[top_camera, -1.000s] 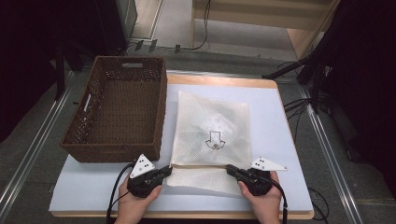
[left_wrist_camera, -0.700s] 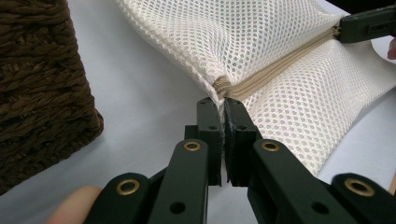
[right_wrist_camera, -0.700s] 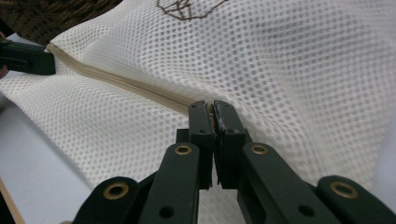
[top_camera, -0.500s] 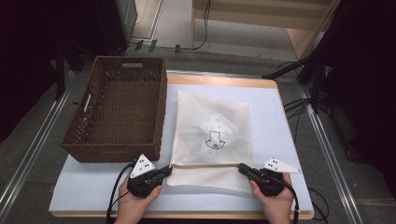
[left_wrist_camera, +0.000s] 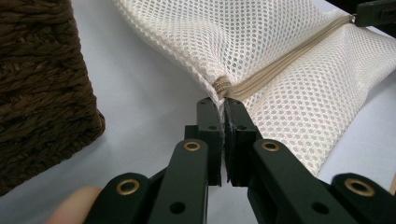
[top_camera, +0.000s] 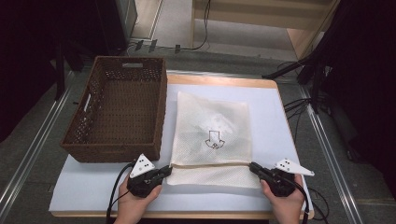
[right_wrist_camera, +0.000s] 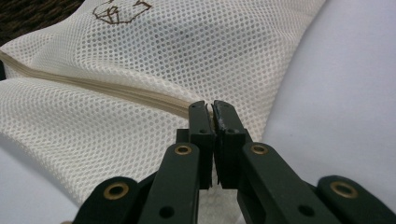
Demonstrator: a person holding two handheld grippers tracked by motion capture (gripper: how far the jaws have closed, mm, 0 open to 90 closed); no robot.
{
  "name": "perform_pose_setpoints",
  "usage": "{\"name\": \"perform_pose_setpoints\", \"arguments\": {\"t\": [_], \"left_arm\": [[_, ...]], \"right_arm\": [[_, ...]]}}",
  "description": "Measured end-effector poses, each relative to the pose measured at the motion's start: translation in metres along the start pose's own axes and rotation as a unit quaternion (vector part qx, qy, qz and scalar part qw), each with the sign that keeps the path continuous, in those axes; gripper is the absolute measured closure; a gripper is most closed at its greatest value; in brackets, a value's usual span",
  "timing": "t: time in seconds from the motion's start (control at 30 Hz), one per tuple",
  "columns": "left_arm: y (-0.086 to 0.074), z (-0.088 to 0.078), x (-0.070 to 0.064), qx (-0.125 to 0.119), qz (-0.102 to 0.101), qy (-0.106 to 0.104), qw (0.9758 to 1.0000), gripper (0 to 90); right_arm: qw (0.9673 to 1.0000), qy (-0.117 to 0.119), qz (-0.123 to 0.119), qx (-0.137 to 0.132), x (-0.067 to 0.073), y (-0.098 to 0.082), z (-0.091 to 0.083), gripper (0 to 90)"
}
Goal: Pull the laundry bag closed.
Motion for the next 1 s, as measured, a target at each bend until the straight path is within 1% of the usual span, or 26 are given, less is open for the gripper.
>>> {"name": "perform_pose_setpoints", "arguments": {"t": [0.07,0.1,0.13,0.17,0.2,0.23,0.33,0.4,0.53,0.63,0.67,0.73,0.77,0.8,0.87,0.9,0.93,1.0], "left_arm": [[0.0,0.001,0.0,-0.002,0.0,0.0,1.0,87.7],[0.0,0.0,0.0,-0.002,0.001,0.002,1.0,87.7],[0.0,0.0,0.0,-0.002,0.001,0.002,1.0,87.7],[0.0,0.0,0.0,-0.002,-0.001,-0.001,1.0,87.7],[0.001,-0.001,0.001,-0.004,-0.002,0.0,1.0,87.7],[0.001,-0.001,0.001,-0.004,-0.002,0.0,1.0,87.7],[0.001,0.0,0.0,-0.002,0.0,-0.004,1.0,87.8],[0.001,0.001,-0.001,-0.004,0.002,-0.004,1.0,87.8],[0.0,0.001,-0.001,-0.005,0.004,-0.003,1.0,87.6],[0.0,-0.002,-0.001,-0.022,0.013,-0.009,0.9996,86.4],[0.001,-0.003,-0.002,-0.024,0.018,-0.008,0.9995,85.7],[0.001,-0.004,-0.004,-0.029,0.031,-0.004,0.9991,83.1],[0.0,-0.004,-0.004,-0.028,0.033,-0.003,0.9991,80.3],[0.0,-0.004,-0.004,-0.029,0.038,-0.004,0.9989,78.0],[0.001,-0.005,-0.004,-0.033,0.042,0.0,0.9986,70.7],[0.001,-0.005,-0.004,-0.037,0.04,-0.001,0.9985,65.6],[0.001,-0.006,-0.003,-0.037,0.039,-0.005,0.9986,63.4],[0.001,-0.007,-0.002,-0.033,0.038,-0.016,0.9986,57.8]], "right_arm": [[1.0,0.0,0.0,-0.001,-0.002,0.0,-0.001,88.3],[1.0,-0.003,-0.002,-0.001,-0.003,0.0,-0.001,88.3],[0.9999,-0.012,-0.007,0.0,-0.004,0.0,0.0,88.4],[0.9999,-0.013,-0.008,0.001,-0.005,0.0,0.0,88.3],[1.0,-0.01,-0.002,0.002,-0.006,0.0,-0.001,88.3],[0.9999,-0.014,0.0,0.001,-0.008,0.0,-0.001,88.3],[0.9998,-0.015,0.01,0.0,-0.012,0.0,-0.002,88.2],[0.9998,-0.021,0.006,0.002,-0.013,0.0,-0.002,88.2],[0.9997,-0.019,0.013,0.0,-0.013,-0.001,-0.001,88.2],[0.9998,-0.017,0.0,-0.007,-0.01,-0.002,0.0,87.0],[0.9998,-0.017,-0.006,-0.011,-0.01,-0.002,0.0,84.1],[0.9996,-0.01,-0.008,-0.025,-0.009,-0.001,-0.001,77.3],[0.9992,-0.013,-0.012,-0.035,-0.01,0.0,-0.001,73.8],[0.9989,-0.015,-0.012,-0.042,-0.01,0.001,-0.001,71.5],[0.9982,-0.019,-0.011,-0.055,-0.011,0.002,-0.001,65.3],[0.9981,-0.02,-0.01,-0.058,-0.012,0.002,-0.001,62.6],[0.9981,-0.019,-0.012,-0.057,-0.011,0.001,0.0,61.6],[0.9977,-0.026,-0.022,-0.059,-0.011,0.001,0.002,58.7]]}}
Point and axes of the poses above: each handheld gripper's, and its own axes: z roughly forward along the jaws, y roughly out of its top, x roughly to its left, the point moved 5 cm from there along z, roughly forward along the jaws, and after that the axes turned 10 degrees about -y, right-handed, at the moved point
